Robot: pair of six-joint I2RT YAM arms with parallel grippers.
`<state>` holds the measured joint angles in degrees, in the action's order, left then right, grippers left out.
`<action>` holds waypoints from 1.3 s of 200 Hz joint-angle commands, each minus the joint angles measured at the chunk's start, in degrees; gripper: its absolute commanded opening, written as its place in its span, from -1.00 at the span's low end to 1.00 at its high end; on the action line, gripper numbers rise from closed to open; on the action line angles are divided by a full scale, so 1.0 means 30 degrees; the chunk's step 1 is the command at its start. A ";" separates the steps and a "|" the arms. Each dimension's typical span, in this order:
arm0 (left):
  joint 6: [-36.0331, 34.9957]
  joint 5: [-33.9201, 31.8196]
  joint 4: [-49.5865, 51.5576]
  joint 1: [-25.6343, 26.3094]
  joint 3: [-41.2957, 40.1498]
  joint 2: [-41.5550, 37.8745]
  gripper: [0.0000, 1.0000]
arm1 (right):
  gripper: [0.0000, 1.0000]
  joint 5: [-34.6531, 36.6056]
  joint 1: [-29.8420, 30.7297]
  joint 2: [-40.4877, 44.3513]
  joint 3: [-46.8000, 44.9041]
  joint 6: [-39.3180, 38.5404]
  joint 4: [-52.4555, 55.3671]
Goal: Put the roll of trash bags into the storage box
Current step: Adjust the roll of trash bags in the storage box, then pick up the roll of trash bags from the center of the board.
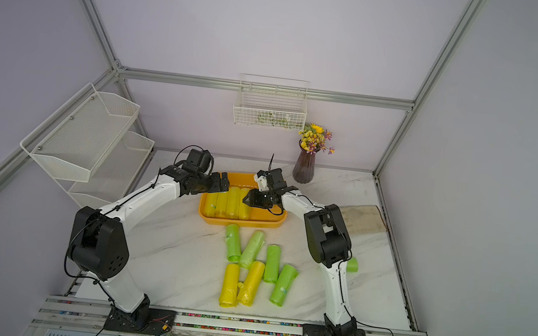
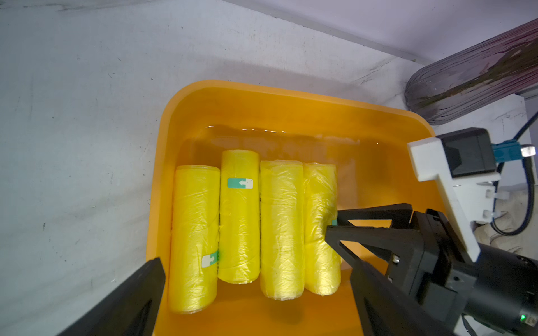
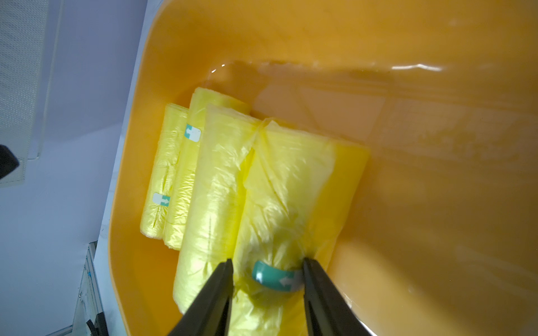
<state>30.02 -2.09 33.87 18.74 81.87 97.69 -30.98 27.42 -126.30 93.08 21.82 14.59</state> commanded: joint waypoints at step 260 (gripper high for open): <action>-0.0460 0.0535 -0.0939 -0.0475 -0.0589 -0.0044 1.00 | 0.29 0.8565 0.9393 1.5677 -1.3331 0.4490 0.9178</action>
<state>29.36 -1.43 33.04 17.96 80.71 97.67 -8.25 52.34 -78.04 53.39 30.55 38.76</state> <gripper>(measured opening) 0.997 0.646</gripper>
